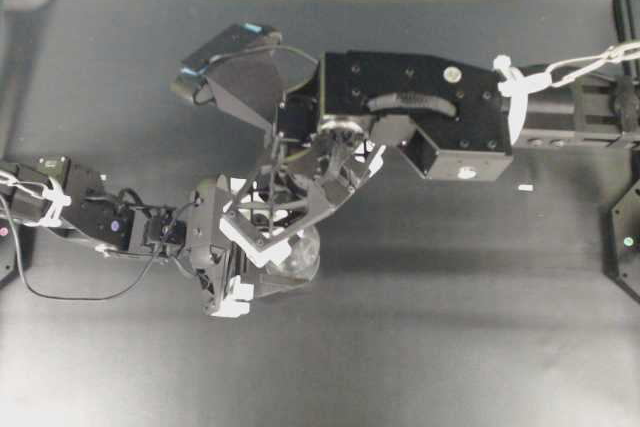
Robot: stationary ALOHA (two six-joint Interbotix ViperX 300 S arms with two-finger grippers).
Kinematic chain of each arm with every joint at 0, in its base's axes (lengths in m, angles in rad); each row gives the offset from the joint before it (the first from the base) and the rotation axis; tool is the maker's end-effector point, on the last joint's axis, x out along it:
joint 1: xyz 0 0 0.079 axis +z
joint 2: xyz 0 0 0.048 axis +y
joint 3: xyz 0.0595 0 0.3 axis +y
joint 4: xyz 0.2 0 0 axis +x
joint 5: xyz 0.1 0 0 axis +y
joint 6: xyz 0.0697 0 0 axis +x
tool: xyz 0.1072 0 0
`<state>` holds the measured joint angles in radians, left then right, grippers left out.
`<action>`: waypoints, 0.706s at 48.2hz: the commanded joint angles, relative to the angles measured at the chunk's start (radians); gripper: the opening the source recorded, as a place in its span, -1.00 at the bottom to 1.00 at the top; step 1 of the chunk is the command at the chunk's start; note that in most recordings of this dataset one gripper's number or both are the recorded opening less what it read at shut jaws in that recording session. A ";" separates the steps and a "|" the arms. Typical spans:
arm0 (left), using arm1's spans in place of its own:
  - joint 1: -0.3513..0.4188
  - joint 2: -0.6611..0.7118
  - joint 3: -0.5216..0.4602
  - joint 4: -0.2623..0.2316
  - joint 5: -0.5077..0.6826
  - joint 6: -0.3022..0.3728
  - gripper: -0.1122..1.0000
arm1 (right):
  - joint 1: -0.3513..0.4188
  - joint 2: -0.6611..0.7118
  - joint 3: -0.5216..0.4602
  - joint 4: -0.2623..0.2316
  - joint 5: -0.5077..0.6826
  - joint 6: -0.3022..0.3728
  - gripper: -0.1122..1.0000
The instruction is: Open the bottle cap by holding the bottle with the left arm and twisting the cap with the right arm.
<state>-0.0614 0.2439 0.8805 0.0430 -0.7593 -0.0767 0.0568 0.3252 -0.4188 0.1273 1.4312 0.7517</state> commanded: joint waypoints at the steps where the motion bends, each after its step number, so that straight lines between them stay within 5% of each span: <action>1: -0.002 -0.003 -0.006 0.002 -0.003 -0.003 0.69 | 0.003 0.003 0.003 -0.002 -0.011 0.011 0.62; 24: -0.002 -0.002 -0.006 0.003 -0.003 -0.003 0.69 | 0.003 0.014 0.020 -0.003 -0.040 0.011 0.59; 34: -0.002 -0.003 -0.006 0.003 -0.003 -0.005 0.69 | 0.005 0.014 0.029 -0.002 -0.041 0.006 0.32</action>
<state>-0.0629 0.2439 0.8805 0.0430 -0.7593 -0.0798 0.0568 0.3405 -0.3850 0.1273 1.3944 0.7532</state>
